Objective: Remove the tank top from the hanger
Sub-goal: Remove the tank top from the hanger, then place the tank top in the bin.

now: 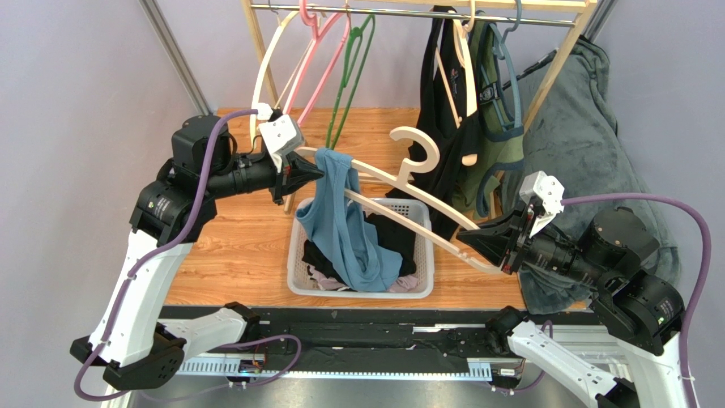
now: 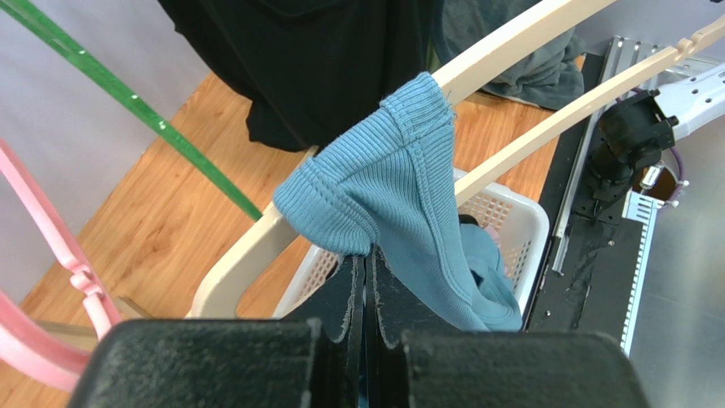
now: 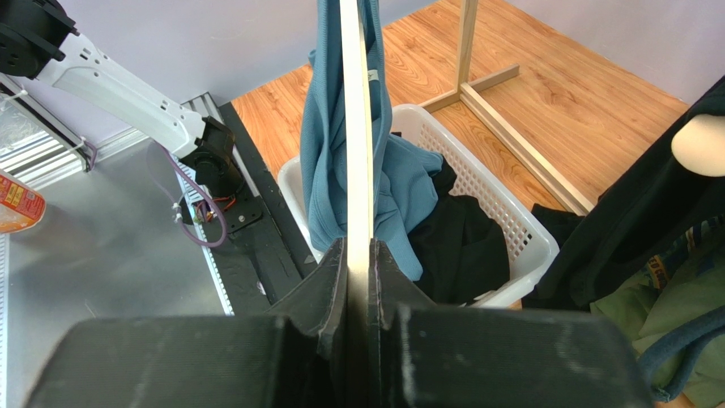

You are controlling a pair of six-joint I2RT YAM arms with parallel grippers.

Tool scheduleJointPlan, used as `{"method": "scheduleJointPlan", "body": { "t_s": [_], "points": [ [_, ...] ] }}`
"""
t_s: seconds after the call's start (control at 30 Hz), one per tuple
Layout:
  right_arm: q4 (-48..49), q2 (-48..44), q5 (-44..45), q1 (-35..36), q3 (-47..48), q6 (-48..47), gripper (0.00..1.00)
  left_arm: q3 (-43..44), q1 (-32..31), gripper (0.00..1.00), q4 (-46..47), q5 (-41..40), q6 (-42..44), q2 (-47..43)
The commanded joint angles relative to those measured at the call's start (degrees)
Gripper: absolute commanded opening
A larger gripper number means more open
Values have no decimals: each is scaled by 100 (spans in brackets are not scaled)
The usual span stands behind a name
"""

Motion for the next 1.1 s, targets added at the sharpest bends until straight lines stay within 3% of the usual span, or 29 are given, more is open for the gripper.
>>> {"method": "scheduleJointPlan", "body": {
  "t_s": [0.0, 0.4, 0.63, 0.83, 1.07],
  "points": [
    [46, -102, 178, -29, 180, -94, 0, 449, 12, 0, -155, -251, 71, -139],
    [-1729, -462, 484, -21, 1101, -393, 0, 1627, 56, 0, -278, -1929, 309, 80],
    [-2099, -648, 1355, -12, 2024, -253, 0, 1539, 83, 0, -251, -1729, 107, 107],
    [-1670, -217, 2278, -12, 1912, 511, 0, 864, 48, 0, -199, -744, 27, 10],
    [-914, 820, 2909, -12, 1665, 1285, 0, -559, -506, 0, 82, -936, 589, -8]
  ]
}}
